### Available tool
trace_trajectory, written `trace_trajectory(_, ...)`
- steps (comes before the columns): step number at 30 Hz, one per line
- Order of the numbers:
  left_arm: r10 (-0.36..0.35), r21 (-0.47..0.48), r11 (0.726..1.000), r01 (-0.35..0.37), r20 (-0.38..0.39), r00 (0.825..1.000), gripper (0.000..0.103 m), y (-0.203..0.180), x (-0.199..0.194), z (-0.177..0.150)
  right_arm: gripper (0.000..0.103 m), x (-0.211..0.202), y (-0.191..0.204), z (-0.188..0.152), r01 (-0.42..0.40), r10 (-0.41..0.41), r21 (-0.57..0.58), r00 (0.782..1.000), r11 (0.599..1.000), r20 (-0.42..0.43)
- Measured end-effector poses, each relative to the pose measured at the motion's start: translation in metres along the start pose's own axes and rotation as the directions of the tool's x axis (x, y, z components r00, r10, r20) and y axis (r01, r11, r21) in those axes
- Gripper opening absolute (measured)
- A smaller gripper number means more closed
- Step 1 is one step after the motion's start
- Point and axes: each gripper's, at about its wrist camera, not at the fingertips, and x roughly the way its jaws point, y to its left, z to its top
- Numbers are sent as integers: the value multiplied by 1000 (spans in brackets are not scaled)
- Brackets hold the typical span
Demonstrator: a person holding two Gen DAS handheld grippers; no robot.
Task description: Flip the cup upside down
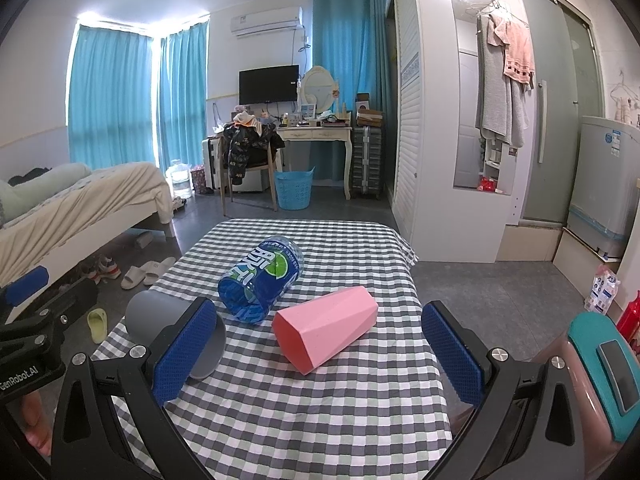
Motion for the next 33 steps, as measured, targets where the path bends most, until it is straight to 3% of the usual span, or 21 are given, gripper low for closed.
trace_trajectory(33,0,-1,1000,0,-1,1000,103,0,1,-1,103,3,1,-3,-4,4,3,1000,1000,-7)
